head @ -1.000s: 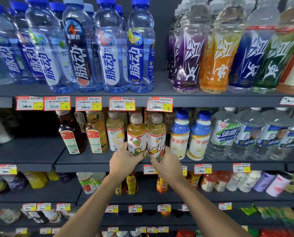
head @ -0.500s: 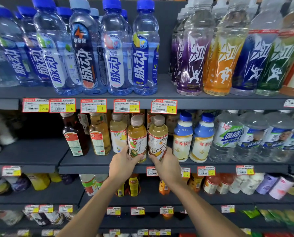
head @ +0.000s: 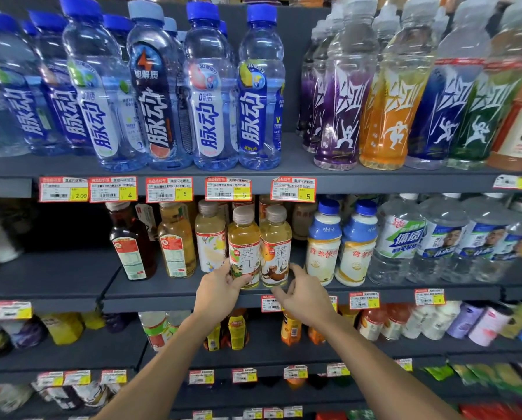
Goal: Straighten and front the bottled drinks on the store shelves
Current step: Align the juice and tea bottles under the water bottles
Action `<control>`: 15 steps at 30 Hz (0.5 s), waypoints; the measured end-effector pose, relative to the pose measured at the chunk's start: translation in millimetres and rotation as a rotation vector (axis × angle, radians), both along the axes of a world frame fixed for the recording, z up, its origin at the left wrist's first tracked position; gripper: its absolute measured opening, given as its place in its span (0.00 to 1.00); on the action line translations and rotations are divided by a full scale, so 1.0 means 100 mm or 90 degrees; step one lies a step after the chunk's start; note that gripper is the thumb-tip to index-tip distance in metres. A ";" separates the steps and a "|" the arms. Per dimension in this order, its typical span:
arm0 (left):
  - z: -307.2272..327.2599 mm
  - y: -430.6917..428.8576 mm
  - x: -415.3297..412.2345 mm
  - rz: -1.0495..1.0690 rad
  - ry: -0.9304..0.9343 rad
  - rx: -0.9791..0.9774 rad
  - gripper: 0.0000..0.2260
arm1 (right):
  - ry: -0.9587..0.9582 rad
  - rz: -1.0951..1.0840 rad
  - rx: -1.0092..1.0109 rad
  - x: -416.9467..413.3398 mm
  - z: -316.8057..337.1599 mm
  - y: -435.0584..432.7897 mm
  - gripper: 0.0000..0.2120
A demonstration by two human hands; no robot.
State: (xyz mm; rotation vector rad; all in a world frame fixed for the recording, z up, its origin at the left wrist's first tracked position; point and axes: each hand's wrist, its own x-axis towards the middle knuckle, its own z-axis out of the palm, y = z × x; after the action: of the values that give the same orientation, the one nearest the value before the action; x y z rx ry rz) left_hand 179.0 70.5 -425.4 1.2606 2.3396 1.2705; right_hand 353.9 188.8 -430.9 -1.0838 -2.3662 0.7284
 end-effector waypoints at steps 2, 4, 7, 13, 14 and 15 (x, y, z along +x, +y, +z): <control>0.00 0.00 0.00 -0.006 -0.001 0.003 0.11 | 0.017 -0.012 0.023 -0.07 0.01 -0.02 0.29; 0.00 0.00 -0.01 -0.009 -0.010 0.006 0.11 | 0.019 -0.040 0.038 -0.13 0.02 -0.03 0.27; 0.00 0.01 0.00 -0.019 -0.024 0.008 0.11 | 0.017 -0.086 0.057 -0.17 0.00 -0.09 0.26; 0.04 0.08 0.03 -0.049 -0.019 -0.018 0.12 | 0.051 -0.159 0.057 -0.12 -0.04 -0.19 0.24; 0.06 0.09 0.02 -0.052 -0.010 -0.032 0.12 | 0.052 -0.154 0.053 -0.10 -0.03 -0.18 0.24; 0.07 0.10 0.01 -0.054 0.000 -0.045 0.12 | 0.050 -0.144 0.044 -0.08 -0.02 -0.16 0.24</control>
State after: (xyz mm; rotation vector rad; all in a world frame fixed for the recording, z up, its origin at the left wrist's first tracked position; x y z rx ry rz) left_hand 180.3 80.4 -418.5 1.3218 2.2835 1.1521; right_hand 345.9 173.2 -433.0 -1.2433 -2.1438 0.5915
